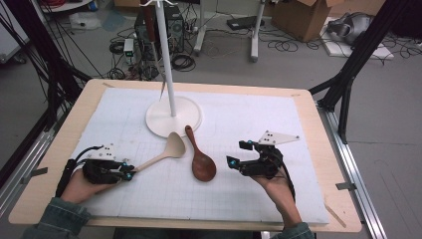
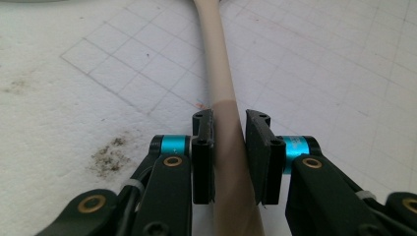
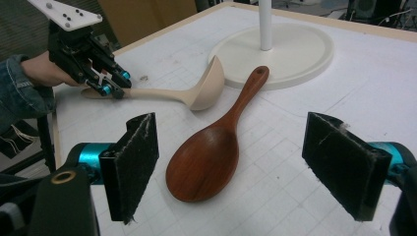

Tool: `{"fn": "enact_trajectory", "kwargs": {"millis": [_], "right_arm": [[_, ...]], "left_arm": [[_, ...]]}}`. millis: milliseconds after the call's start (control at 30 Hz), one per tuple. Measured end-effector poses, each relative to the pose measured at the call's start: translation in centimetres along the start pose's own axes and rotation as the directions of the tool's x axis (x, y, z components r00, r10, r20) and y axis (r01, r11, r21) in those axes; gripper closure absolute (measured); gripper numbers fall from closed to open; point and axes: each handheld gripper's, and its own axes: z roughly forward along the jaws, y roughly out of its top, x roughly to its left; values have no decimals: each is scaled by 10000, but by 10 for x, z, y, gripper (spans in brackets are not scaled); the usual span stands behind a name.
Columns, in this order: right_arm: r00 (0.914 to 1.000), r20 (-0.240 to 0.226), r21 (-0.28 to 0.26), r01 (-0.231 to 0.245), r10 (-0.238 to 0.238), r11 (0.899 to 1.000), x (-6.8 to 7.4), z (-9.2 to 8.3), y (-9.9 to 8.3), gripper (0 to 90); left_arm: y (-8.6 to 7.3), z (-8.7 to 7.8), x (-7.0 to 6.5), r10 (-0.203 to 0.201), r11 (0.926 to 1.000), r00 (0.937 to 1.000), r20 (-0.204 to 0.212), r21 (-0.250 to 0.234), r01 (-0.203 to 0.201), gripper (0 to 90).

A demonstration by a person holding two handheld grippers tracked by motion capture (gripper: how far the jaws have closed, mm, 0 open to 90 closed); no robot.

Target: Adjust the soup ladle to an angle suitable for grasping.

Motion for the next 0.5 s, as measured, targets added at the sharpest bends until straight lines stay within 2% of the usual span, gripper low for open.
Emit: {"fn": "enact_trajectory", "kwargs": {"millis": [500], "right_arm": [[10000, -17, 115, -17, 17, 9999, 0, 2, -1, 209]], "left_arm": [[2, 2, -4, 303, 9995, 9983, 507, 105, -308, 734]]}}
